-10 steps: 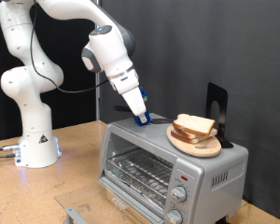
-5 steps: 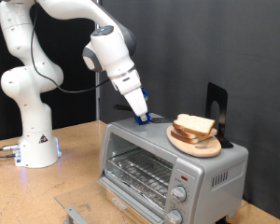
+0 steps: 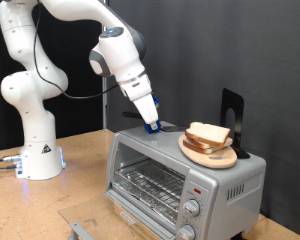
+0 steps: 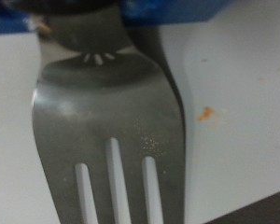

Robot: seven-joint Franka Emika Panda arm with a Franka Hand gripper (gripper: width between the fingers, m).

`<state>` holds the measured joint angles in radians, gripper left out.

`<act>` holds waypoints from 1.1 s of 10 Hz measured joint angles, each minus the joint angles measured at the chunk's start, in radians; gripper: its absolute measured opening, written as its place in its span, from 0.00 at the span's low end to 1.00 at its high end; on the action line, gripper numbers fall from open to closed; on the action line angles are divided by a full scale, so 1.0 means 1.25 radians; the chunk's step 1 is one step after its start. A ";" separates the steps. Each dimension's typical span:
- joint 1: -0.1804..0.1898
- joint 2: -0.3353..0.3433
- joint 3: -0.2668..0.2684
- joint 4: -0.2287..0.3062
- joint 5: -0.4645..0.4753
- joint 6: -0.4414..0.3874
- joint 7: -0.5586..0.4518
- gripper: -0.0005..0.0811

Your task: Make a piece of toast with the oven

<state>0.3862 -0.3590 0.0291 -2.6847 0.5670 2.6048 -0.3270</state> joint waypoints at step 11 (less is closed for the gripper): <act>-0.001 0.009 -0.011 0.010 0.066 0.006 -0.045 0.99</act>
<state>0.3852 -0.3478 0.0149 -2.6724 0.6501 2.6117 -0.3831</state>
